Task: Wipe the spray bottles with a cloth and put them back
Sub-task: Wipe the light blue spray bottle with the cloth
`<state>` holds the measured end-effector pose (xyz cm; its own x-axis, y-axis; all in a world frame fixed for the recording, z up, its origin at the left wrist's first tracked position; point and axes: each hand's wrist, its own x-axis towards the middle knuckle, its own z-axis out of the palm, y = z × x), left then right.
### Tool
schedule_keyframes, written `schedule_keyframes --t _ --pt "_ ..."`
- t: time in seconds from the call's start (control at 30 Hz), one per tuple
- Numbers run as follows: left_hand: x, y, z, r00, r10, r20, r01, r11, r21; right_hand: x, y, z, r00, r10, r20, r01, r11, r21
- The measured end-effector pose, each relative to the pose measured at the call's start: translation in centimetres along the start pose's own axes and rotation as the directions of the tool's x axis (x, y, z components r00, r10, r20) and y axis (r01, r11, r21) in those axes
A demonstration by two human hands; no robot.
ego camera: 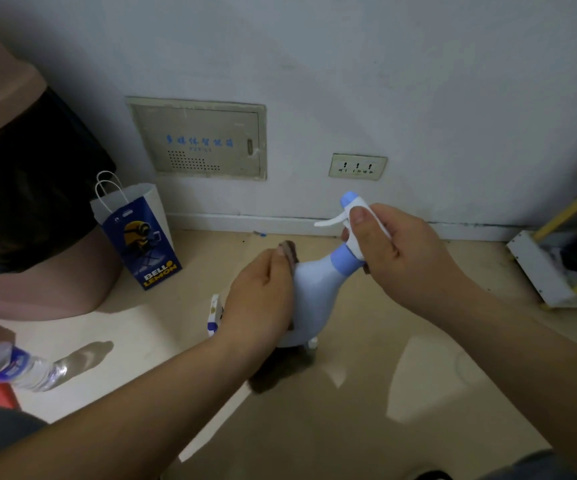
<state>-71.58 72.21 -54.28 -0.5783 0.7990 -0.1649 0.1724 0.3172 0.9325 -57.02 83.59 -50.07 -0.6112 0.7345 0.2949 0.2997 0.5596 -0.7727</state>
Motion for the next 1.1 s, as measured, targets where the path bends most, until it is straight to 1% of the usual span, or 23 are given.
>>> schedule_keyframes --t 0.03,0.07,0.1,0.17,0.2,0.23,0.27,0.3,0.33,0.37,0.4,0.43,0.47,0.53,0.6,0.73,0.77,0.83,0.9,0.93,0.97,1.03,1.1 --pt "-0.3 0.1 0.3 0.986 0.166 -0.029 -0.161 0.978 0.135 -0.1 0.0 0.3 1.0 0.003 0.013 -0.003 1.0 0.005" --pt "-0.7 0.1 0.6 0.947 0.321 -0.017 -0.307 0.919 0.248 -0.3 0.0 0.6 1.0 0.009 0.03 -0.009 1.0 -0.002" --pt "-0.8 -0.2 0.8 0.899 0.437 0.023 -0.423 0.855 0.301 -0.5 -0.1 1.0 0.999 0.018 0.04 -0.018 1.0 -0.01" --pt "-0.1 -0.8 0.9 0.834 0.541 0.11 -0.547 0.782 0.298 -0.8 -0.1 1.4 0.999 0.045 0.019 -0.044 0.999 -0.027" --pt "0.6 -1.2 0.5 0.817 0.554 0.157 -0.574 0.761 0.304 -0.8 -0.1 1.5 0.998 0.063 -0.009 -0.064 0.997 -0.042" --pt "1.2 -1.7 0.1 0.829 0.531 0.176 -0.56 0.779 0.283 -0.8 -0.2 1.5 0.995 0.087 -0.045 -0.089 0.995 -0.05" --pt "1.6 -2.2 -0.4 0.856 0.489 0.168 -0.517 0.812 0.269 -0.7 -0.2 1.5 0.99 0.115 -0.087 -0.12 0.991 -0.056" --pt "1.9 -2.5 -0.8 0.924 0.366 0.11 -0.381 0.906 0.186 -0.6 -0.2 1.5 0.982 0.144 -0.126 -0.151 0.987 -0.055" --pt "1.9 -2.6 -1.0 0.983 0.176 0.053 -0.179 0.982 0.055 -0.5 -0.2 1.5 0.97 0.183 -0.157 -0.193 0.98 -0.051" --pt "1.9 -2.7 -0.9 0.995 -0.074 0.067 0.082 0.989 -0.124 -0.4 0.0 1.6 0.959 0.223 -0.176 -0.234 0.972 -0.038" --pt "1.8 -2.8 -0.8 0.958 -0.256 0.126 0.282 0.921 -0.269 -0.3 0.2 1.7 0.946 0.268 -0.182 -0.275 0.961 -0.012" --pt "1.9 -3.0 -0.6 0.92 -0.35 0.178 0.392 0.85 -0.353 -0.3 0.4 1.9 0.934 0.312 -0.175 -0.311 0.95 0.032" --pt "2.2 -3.3 -0.5 0.898 -0.387 0.21 0.44 0.804 -0.399 -0.3 0.3 2.0 0.917 0.357 -0.175 -0.347 0.934 0.087" --pt "2.6 -3.3 -0.3 0.877 -0.419 0.235 0.48 0.755 -0.446 -0.2 0.1 1.8 0.878 0.448 -0.168 -0.412 0.886 0.212" --pt "2.7 -3.1 -0.4 0.857 -0.451 0.248 0.515 0.743 -0.428 0.1 -0.4 1.3 0.865 0.489 -0.11 -0.44 0.846 0.301" --pt "2.4 -2.6 -0.7 0.83 -0.486 0.274 0.558 0.725 -0.403 0.8 -0.4 -0.4 0.875 0.484 0.029 -0.478 0.85 0.22" --pt "2.3 -2.3 -0.7 0.82 -0.495 0.287 0.572 0.716 -0.4 1.1 -0.2 -0.7 0.89 0.447 0.091 -0.455 0.86 0.23" --pt "2.2 -2.1 -1.0 0.8 -0.524 0.293 0.6 0.704 -0.379 1.2 -0.3 -1.5 0.913 0.316 0.259 -0.393 0.854 0.341" --pt "2.5 -2.2 -1.3 0.792 -0.547 0.27 0.61 0.714 -0.342 1.3 -0.2 -2.6 0.887 0.217 0.408 -0.395 0.815 0.425" --pt "2.7 -2.3 -1.4 0.791 -0.554 0.261 0.612 0.722 -0.322 1.1 -0.1 -3.1 0.88 0.183 0.438 -0.379 0.827 0.415" --pt "2.9 -2.3 -1.6 0.788 -0.56 0.256 0.615 0.73 -0.297 0.9 0.0 -3.4 0.889 0.144 0.435 -0.318 0.877 0.361" --pt "2.9 -2.3 -1.8 0.791 -0.562 0.242 0.611 0.747 -0.262 0.3 0.3 -3.6 0.921 0.084 0.381 -0.158 0.973 0.166" --pt "2.8 -2.5 -2.0 0.792 -0.571 0.217 0.61 0.761 -0.223 0.0 0.4 -3.4 0.944 0.069 0.322 -0.099 0.992 0.075"
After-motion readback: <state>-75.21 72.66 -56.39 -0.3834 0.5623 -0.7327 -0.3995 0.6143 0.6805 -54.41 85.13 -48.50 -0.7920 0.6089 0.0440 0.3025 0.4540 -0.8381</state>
